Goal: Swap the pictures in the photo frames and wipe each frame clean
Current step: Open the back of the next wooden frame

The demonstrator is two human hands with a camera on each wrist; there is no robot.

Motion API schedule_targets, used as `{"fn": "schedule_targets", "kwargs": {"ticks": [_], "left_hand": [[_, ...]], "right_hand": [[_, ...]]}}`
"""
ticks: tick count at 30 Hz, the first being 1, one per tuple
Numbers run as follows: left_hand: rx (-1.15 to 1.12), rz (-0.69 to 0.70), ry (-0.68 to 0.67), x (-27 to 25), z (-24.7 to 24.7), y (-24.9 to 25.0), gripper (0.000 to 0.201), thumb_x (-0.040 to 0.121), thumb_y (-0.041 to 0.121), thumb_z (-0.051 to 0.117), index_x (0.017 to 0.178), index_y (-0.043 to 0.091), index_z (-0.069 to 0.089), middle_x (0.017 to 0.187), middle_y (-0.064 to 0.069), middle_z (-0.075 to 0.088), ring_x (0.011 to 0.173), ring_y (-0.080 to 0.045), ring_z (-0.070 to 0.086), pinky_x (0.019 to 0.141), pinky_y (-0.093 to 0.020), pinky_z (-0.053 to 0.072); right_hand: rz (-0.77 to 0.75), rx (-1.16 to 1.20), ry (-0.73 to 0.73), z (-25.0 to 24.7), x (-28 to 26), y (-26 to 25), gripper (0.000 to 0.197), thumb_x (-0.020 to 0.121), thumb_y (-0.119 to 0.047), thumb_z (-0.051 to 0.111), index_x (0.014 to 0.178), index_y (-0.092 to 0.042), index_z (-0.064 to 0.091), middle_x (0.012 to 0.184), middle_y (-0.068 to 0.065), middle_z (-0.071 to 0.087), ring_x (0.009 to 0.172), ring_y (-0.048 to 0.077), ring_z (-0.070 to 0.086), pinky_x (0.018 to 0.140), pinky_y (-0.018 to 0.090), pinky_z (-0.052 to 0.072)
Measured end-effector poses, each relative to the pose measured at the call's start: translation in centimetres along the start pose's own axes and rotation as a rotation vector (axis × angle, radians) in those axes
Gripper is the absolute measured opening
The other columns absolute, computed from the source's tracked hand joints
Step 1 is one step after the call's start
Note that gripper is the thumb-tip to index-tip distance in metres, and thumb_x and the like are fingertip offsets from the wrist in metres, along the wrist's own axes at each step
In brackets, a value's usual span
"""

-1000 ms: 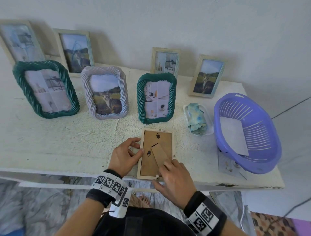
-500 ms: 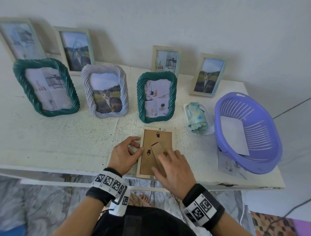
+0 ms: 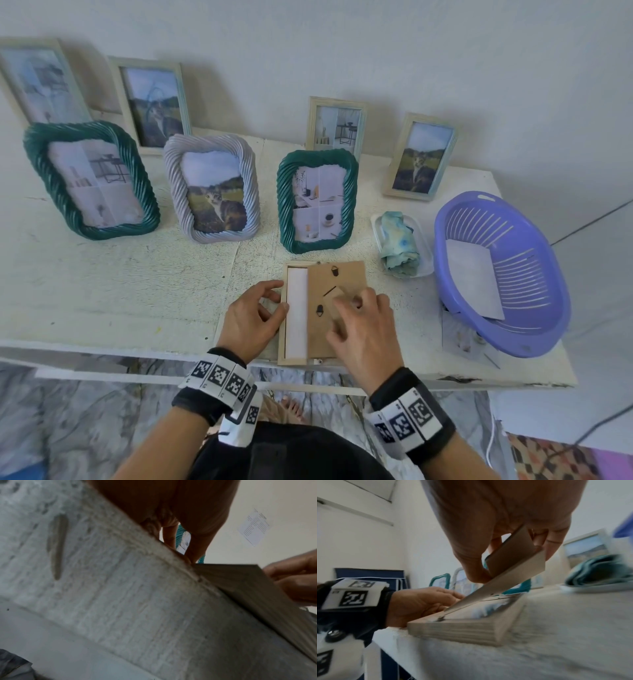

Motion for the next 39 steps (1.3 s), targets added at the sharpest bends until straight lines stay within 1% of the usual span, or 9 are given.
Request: {"fn": "schedule_targets", "kwargs": {"ticks": [8, 14, 18, 21, 23, 25, 28, 34, 39], "left_hand": [[0.023, 0.020, 0.018, 0.1, 0.2, -0.3, 0.037, 0.084, 0.017, 0.072, 0.119, 0.023, 0.063, 0.096, 0.016, 0.063, 0.054, -0.014, 0.059, 0.059, -0.019, 0.052], [0.026, 0.040, 0.012, 0.1, 0.1, -0.4, 0.038, 0.084, 0.017, 0.071, 0.121, 0.023, 0.062, 0.098, 0.015, 0.063, 0.055, -0.014, 0.059, 0.058, -0.017, 0.050], [0.016, 0.054, 0.014, 0.1, 0.1, -0.5, 0.038, 0.084, 0.016, 0.072, 0.121, 0.022, 0.063, 0.098, 0.014, 0.064, 0.055, -0.015, 0.060, 0.058, -0.012, 0.048], [0.028, 0.062, 0.020, 0.1, 0.1, -0.6, 0.038, 0.084, 0.017, 0.072, 0.121, 0.022, 0.064, 0.098, 0.015, 0.063, 0.055, -0.016, 0.059, 0.059, -0.012, 0.048], [0.030, 0.075, 0.021, 0.0, 0.1, -0.7, 0.038, 0.085, 0.017, 0.072, 0.121, 0.023, 0.064, 0.098, 0.016, 0.063, 0.055, -0.016, 0.059, 0.060, -0.015, 0.049], [0.031, 0.083, 0.020, 0.1, 0.0, -0.7, 0.039, 0.085, 0.018, 0.072, 0.122, 0.023, 0.064, 0.098, 0.017, 0.062, 0.056, -0.016, 0.059, 0.060, -0.016, 0.050], [0.021, 0.086, 0.015, 0.1, 0.0, -0.7, 0.039, 0.085, 0.018, 0.073, 0.122, 0.023, 0.064, 0.097, 0.016, 0.062, 0.058, -0.016, 0.060, 0.061, -0.019, 0.052], [-0.004, 0.088, 0.022, -0.1, 0.0, -0.7, 0.038, 0.084, 0.024, 0.072, 0.121, 0.022, 0.064, 0.097, 0.015, 0.063, 0.061, -0.015, 0.061, 0.060, -0.014, 0.050], [-0.023, 0.065, 0.008, -0.2, -0.1, -0.6, 0.043, 0.079, 0.035, 0.064, 0.121, 0.025, 0.063, 0.098, 0.014, 0.064, 0.059, -0.014, 0.062, 0.061, -0.022, 0.054]], "right_hand": [[0.233, 0.162, 0.048, -0.8, -2.6, 7.3, 0.031, 0.076, -0.023, 0.071, 0.107, -0.020, 0.067, 0.095, 0.002, 0.043, 0.089, 0.017, 0.032, 0.077, 0.032, 0.034], [0.207, 0.159, -0.100, 0.8, -3.2, 7.5, 0.030, 0.082, -0.027, 0.066, 0.112, -0.024, 0.063, 0.100, 0.002, 0.046, 0.092, 0.021, 0.041, 0.080, 0.039, 0.047], [0.176, 0.128, -0.015, 0.5, -2.3, 6.0, 0.023, 0.082, -0.035, 0.063, 0.101, -0.022, 0.064, 0.099, 0.004, 0.050, 0.086, 0.024, 0.047, 0.073, 0.041, 0.049], [0.105, 0.169, -0.077, 0.1, -1.1, 3.5, 0.042, 0.086, -0.051, 0.050, 0.115, -0.023, 0.060, 0.116, 0.006, 0.049, 0.104, 0.024, 0.046, 0.082, 0.038, 0.048], [0.054, 0.150, -0.237, 0.1, -0.4, 1.8, 0.062, 0.085, -0.066, 0.044, 0.138, -0.033, 0.042, 0.138, 0.007, 0.039, 0.125, 0.024, 0.037, 0.095, 0.039, 0.043], [0.013, 0.069, -0.370, 0.5, 0.4, 0.4, 0.082, 0.079, -0.079, 0.042, 0.148, -0.043, 0.018, 0.157, 0.010, 0.016, 0.142, 0.030, 0.018, 0.111, 0.046, 0.029], [0.022, 0.074, -0.486, 1.9, 1.3, -0.7, 0.105, 0.067, -0.086, 0.051, 0.149, -0.048, -0.002, 0.159, 0.013, -0.021, 0.147, 0.035, -0.011, 0.117, 0.051, 0.006], [0.012, 0.031, -0.526, 3.8, 2.2, -0.6, 0.123, 0.055, -0.091, 0.054, 0.148, -0.046, -0.012, 0.157, 0.016, -0.024, 0.144, 0.042, -0.017, 0.117, 0.056, 0.002], [0.022, 0.054, -0.542, 3.7, 2.5, -0.8, 0.127, 0.055, -0.090, 0.057, 0.150, -0.040, -0.011, 0.157, 0.018, -0.025, 0.143, 0.045, -0.018, 0.117, 0.057, 0.002]]}}
Point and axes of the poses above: each hand's wrist, its own x-axis towards the middle knuckle, its own z-axis out of the palm, y = z × x, the point moved 2 cm from there along x, towards the middle knuckle
